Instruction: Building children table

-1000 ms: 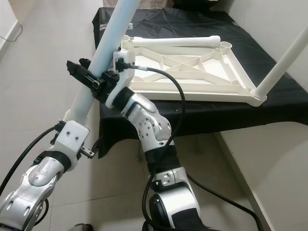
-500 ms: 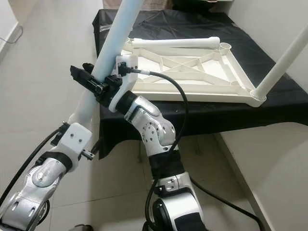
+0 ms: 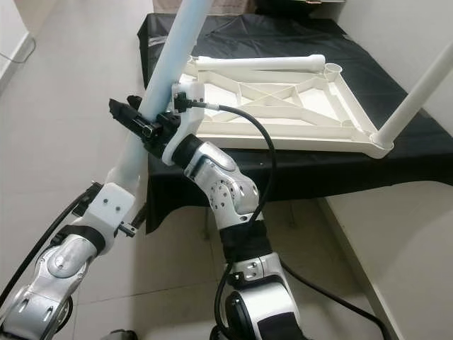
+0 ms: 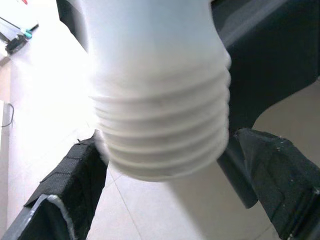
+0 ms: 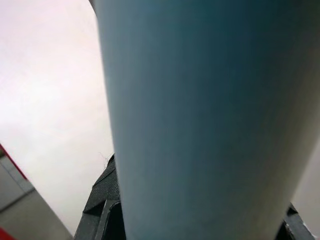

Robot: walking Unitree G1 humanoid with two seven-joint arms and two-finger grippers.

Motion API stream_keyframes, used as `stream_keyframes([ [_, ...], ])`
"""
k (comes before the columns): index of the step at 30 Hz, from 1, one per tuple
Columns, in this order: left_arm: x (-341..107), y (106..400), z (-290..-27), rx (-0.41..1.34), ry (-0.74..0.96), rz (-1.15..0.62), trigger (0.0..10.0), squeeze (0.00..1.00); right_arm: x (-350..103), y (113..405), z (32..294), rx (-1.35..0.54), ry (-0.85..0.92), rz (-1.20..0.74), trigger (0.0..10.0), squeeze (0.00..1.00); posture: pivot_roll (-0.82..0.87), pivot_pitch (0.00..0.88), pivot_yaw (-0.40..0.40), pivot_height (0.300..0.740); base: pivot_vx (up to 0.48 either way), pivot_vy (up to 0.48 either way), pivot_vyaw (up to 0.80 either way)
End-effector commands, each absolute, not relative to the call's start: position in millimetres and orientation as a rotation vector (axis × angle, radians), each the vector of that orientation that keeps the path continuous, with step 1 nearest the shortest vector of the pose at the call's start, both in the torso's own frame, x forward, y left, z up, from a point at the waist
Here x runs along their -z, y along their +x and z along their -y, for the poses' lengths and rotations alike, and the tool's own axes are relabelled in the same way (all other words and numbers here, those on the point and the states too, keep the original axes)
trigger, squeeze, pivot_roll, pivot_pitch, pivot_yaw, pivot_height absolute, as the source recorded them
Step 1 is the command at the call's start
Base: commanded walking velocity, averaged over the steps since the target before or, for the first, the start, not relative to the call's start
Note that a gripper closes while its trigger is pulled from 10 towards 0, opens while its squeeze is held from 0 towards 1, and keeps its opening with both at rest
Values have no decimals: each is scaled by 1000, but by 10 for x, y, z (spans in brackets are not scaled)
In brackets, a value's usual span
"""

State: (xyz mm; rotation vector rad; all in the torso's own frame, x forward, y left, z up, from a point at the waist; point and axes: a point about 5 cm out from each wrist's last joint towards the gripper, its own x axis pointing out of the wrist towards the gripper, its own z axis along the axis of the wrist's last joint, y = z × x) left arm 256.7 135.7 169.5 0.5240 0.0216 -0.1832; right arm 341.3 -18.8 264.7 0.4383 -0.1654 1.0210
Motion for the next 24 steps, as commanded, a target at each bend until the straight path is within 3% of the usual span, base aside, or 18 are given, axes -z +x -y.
stream_keyframes([
  [1, -1690, 2527, -1358, 169, 528, -11, 10000, 0, -2699, 3433, 209, -1011, 432, 184, 10000, 0, 67, 166, -67, 740, 0, 0, 0],
  [15, -1796, 2641, -1500, 90, 538, 36, 10000, 0, -2638, 3305, 148, -1084, 451, 146, 10000, 0, 66, 168, -68, 740, 0, 0, 0],
  [24, -1765, 2686, -1334, 178, 499, 46, 10000, 0, -2622, 3240, 96, -1105, 473, 132, 10000, 0, 63, 167, -66, 740, 0, 0, 0],
])
